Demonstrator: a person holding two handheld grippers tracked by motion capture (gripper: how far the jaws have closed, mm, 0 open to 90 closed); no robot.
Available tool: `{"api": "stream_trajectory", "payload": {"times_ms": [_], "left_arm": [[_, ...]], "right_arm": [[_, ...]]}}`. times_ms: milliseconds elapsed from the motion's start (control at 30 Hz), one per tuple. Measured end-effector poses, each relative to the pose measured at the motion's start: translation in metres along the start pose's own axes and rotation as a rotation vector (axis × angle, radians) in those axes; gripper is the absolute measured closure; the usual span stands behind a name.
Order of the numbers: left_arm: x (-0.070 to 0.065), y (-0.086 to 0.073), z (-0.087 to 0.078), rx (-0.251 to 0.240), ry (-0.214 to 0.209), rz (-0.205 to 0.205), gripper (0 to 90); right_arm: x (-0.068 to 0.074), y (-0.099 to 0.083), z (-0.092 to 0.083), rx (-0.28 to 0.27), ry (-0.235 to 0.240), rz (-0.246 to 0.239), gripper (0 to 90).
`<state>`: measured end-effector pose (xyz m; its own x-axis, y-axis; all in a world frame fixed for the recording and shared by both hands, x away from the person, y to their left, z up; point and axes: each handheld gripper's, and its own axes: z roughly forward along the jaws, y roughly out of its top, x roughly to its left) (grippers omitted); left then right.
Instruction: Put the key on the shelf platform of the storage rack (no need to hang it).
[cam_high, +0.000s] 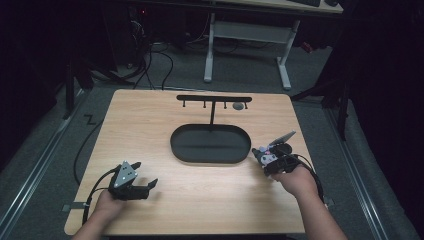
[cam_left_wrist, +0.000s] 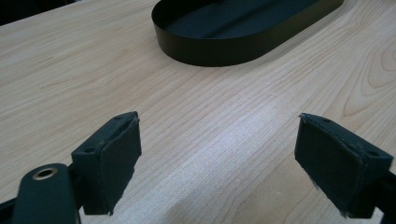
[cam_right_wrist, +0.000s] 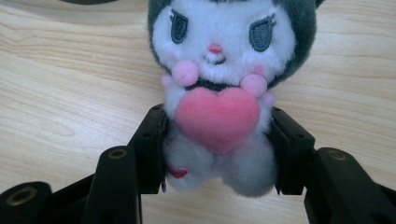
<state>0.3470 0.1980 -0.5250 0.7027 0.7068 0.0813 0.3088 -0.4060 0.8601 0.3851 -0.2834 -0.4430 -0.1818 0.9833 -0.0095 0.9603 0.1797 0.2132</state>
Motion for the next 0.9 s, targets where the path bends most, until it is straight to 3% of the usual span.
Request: {"api": "stream_trajectory", "payload": {"times_ms": [367,900], "left_arm": [[0.0,0.0,0.0,0.0,-0.001,0.001,15.4],[0.0,0.0,0.0,-0.001,-0.002,-0.001,15.4]], "right_arm": [[0.007,0.007,-0.022,-0.024,-0.001,-0.008,47.8],[0.028,0.029,-0.032,-0.057,0.005,-0.053,47.8]]}}
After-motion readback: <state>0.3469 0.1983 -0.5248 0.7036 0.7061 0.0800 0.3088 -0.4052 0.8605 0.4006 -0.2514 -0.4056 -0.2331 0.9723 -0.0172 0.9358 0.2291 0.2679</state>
